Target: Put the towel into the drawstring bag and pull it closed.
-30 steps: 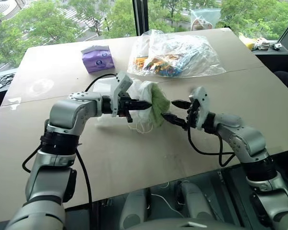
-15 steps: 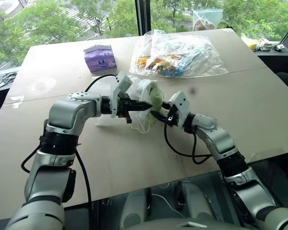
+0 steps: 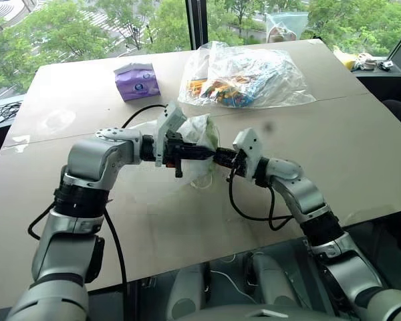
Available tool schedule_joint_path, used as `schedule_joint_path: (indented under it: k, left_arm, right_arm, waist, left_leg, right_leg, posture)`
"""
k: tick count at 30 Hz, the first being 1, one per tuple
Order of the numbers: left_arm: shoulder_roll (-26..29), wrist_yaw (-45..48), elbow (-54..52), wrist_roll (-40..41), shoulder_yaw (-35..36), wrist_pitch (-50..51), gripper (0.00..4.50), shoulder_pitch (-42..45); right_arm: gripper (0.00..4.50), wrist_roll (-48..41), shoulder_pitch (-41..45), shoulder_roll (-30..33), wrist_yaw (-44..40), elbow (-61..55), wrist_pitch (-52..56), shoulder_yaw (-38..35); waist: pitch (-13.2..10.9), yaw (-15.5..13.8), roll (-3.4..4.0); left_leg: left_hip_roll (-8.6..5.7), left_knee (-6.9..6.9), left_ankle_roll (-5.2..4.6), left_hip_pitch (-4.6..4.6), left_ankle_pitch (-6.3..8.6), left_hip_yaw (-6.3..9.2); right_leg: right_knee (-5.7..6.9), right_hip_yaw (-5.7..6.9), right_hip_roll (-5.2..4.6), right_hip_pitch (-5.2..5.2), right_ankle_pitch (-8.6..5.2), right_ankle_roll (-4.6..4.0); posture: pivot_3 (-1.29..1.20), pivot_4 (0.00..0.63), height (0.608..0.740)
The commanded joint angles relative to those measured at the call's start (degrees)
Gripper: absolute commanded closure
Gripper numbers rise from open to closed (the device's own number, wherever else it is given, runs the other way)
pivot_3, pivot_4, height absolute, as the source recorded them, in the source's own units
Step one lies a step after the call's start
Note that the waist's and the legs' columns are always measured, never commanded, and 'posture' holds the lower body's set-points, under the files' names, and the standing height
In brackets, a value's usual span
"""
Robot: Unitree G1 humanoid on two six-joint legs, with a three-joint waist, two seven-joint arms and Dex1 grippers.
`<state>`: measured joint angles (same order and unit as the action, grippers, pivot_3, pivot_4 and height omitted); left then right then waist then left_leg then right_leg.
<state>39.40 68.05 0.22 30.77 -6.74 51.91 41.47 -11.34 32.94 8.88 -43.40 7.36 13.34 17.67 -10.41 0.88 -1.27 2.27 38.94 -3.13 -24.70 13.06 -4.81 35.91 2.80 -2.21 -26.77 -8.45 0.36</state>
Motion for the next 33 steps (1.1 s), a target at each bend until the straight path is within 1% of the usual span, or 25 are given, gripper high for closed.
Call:
schedule_joint_path:
  k: [1, 4, 7, 9, 12, 16, 23, 26, 29, 31, 32, 33]
  left_arm:
    - [0.77, 3.24, -3.20, 1.96, -0.56, -0.35, 4.50, 0.80]
    - [1.22, 4.28, -5.00, 3.21, -0.25, 0.29, 4.50, 0.06]
    - [2.28, 5.40, -8.12, 5.12, -0.18, 1.73, 4.50, -1.78]
    - [2.92, 5.94, -10.28, 6.19, -0.36, 2.43, 4.50, -2.95]
    - [3.29, 5.97, -12.72, 7.43, -0.49, 3.14, 4.50, -4.05]
    - [2.88, 5.19, -12.34, 7.21, 0.06, 3.05, 4.50, -3.83]
    - [3.44, 5.43, -10.75, 6.63, 0.29, 2.16, 4.50, -3.27]
    - [2.85, 2.90, -7.75, 3.29, 0.65, -1.46, 4.50, -2.15]
    - [1.85, -2.12, -1.85, -3.35, 0.48, -8.39, 4.50, 0.66]
    - [2.59, -3.79, 1.80, -8.80, -0.86, -14.84, 4.50, 2.41]
    - [2.90, -3.81, 2.91, -10.52, -1.33, -17.33, 4.50, 2.92]
    - [3.22, -4.00, 3.83, -12.68, -1.79, -20.81, 4.50, 3.35]
  right_arm:
    - [4.47, -4.38, 2.59, -1.59, -6.38, -4.01, 0.00, 0.70]
    - [4.47, -12.17, 1.32, -2.05, -11.98, -9.18, 7.65, 0.73]
    - [4.47, -15.87, 0.24, -5.21, -9.69, -9.72, 10.91, -1.54]
    - [4.47, -17.02, 0.08, -7.76, -7.12, -9.24, 12.17, -3.07]
    - [4.47, -18.88, 0.54, -13.83, 0.32, -6.41, 13.87, -7.60]
    - [4.47, -21.04, 1.02, -18.76, 8.94, -3.71, 15.66, -13.95]
    - [4.47, -23.17, 1.92, -21.41, 19.69, -1.90, 14.37, -20.16]
    - [4.47, -24.91, 1.68, -21.20, 22.06, -3.16, 15.09, -20.72]
    - [4.47, -23.09, 0.87, -19.25, 23.40, -4.71, 15.05, -18.59]
    - [4.47, -21.28, 1.01, -18.83, 26.87, -4.20, 13.80, -19.42]
    - [3.78, -20.51, 1.28, -18.60, 28.53, -3.62, 13.38, -19.95]
    - [3.43, -18.89, 1.53, -17.86, 29.90, -3.28, 12.74, -19.79]
  waist:
    - [0.00, -0.04, 0.00]
    - [0.00, -0.07, 0.00]
    - [0.00, -0.12, 0.00]
    - [0.00, 0.13, 0.00]
    - [0.00, 0.09, 0.00]
    - [0.01, -0.32, 0.01]
    - [0.02, -0.03, 0.00]
    - [0.02, 0.10, 0.01]
    - [0.02, 0.04, 0.00]
    - [0.02, 0.03, 0.00]
    - [0.03, 0.02, 0.00]
    - [0.03, 0.02, 0.00]
  left_leg:
    - [0.00, 0.00, 0.00, 0.00, 0.00, 0.01]
    - [0.02, 0.00, 0.00, -0.01, 0.00, 0.01]
    - [0.06, 0.00, 0.00, -0.02, 0.00, 0.02]
    - [0.06, 0.00, 0.00, 0.01, 0.00, 0.00]
    - [0.10, 0.00, 0.01, 0.04, 0.00, 0.05]
    - [0.09, 0.01, 0.07, 0.03, -0.04, 0.20]
    - [0.01, 0.06, 0.05, -0.03, -0.03, 0.08]
    - [0.07, 0.03, 0.06, -0.01, -0.03, 0.12]
    - [0.07, 0.03, 0.06, 0.02, -0.03, 0.16]
    - [0.06, 0.03, 0.06, 0.02, -0.04, 0.15]
    - [0.05, 0.03, 0.06, 0.02, -0.04, 0.13]
    - [0.05, 0.03, 0.06, 0.02, -0.04, 0.12]
  right_leg:
    - [0.00, 0.00, 0.00, 0.00, 0.00, 0.00]
    - [0.00, 0.00, 0.00, 0.00, 0.00, 0.00]
    - [0.00, 0.00, -0.01, 0.01, 0.00, 0.00]
    - [0.00, -0.02, 0.00, 0.01, 0.00, 0.00]
    - [0.07, -0.01, 0.06, -0.01, 0.00, -0.01]
    - [0.09, 0.01, 0.06, 0.06, 0.00, -0.01]
    - [-0.02, -0.20, 0.02, 0.05, 0.00, 0.00]
    - [0.03, -0.20, 0.15, 0.02, 0.00, -0.01]
    - [0.08, -0.20, 0.18, 0.03, 0.01, -0.01]
    - [0.09, -0.22, 0.19, 0.03, 0.01, -0.02]
    - [0.09, -0.25, 0.19, 0.04, 0.01, -0.02]
    - [0.08, -0.26, 0.19, 0.04, 0.01, -0.02]
  posture:
    - [0.00, 0.150, 0.740]
    - [0.00, 0.150, 0.740]
    - [0.00, 0.150, 0.740]
    - [0.00, 0.150, 0.740]
    - [0.00, 0.150, 0.740]
    - [0.00, 0.150, 0.740]
    - [0.00, 0.150, 0.740]
    - [0.00, 0.150, 0.740]
    - [0.00, 0.150, 0.740]
    - [0.00, 0.150, 0.740]
    - [0.00, 0.150, 0.740]
    - [0.00, 0.150, 0.740]
